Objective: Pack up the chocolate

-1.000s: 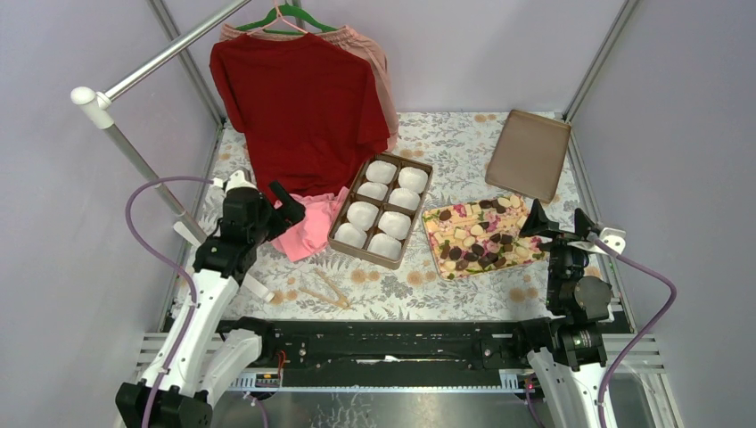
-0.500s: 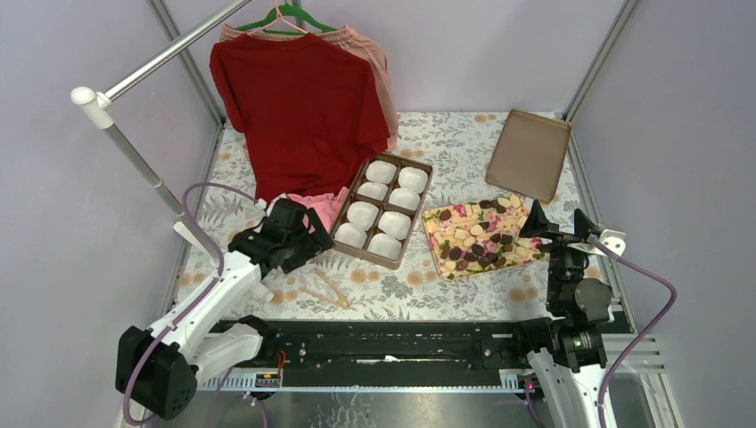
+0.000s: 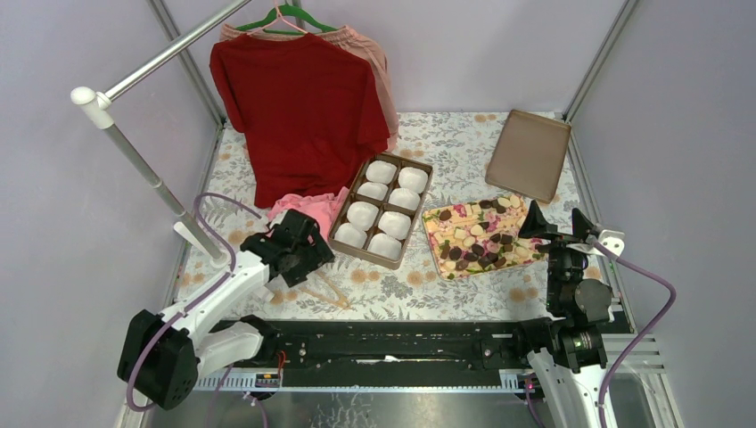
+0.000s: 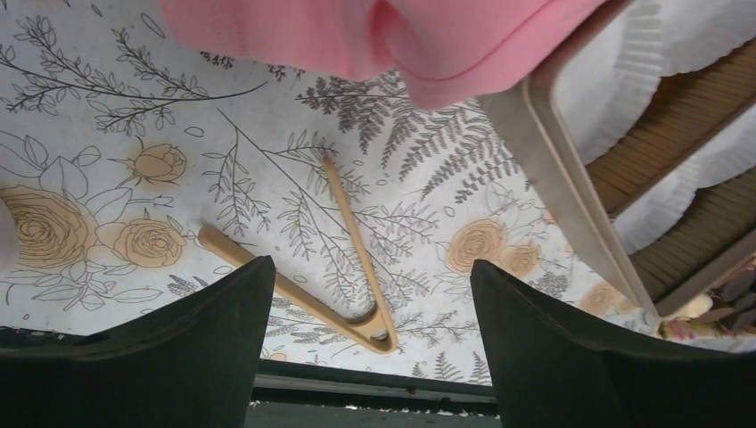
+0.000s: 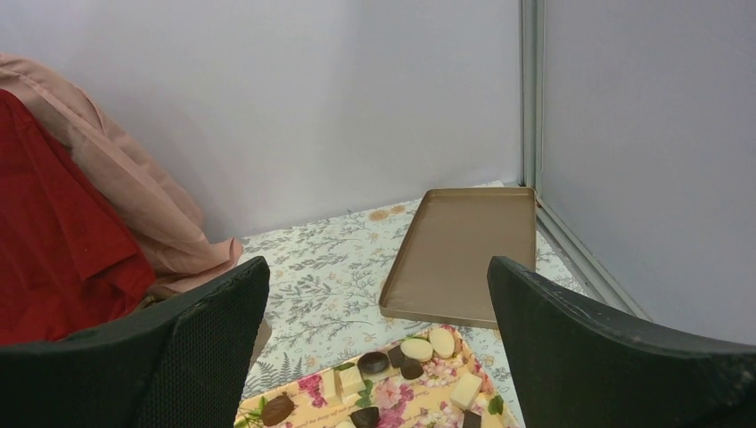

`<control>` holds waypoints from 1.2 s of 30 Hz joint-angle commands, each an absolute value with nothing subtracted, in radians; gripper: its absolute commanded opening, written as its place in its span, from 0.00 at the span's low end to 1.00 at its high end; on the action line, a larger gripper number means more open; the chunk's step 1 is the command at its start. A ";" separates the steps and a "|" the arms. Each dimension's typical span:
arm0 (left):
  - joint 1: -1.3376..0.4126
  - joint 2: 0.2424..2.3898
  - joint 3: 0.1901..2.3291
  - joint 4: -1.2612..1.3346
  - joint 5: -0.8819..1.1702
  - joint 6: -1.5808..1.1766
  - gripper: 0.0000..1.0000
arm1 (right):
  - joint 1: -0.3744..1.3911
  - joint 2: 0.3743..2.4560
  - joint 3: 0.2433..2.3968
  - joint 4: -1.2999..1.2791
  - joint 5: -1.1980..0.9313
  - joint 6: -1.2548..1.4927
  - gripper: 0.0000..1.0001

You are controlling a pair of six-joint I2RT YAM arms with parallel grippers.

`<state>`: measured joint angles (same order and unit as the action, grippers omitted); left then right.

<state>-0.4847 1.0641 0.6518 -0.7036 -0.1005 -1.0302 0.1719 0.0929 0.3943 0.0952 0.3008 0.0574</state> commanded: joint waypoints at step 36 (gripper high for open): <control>-0.560 1.313 0.631 -0.598 -0.154 -1.037 0.01 | 0.191 0.235 0.505 0.009 0.261 0.191 1.00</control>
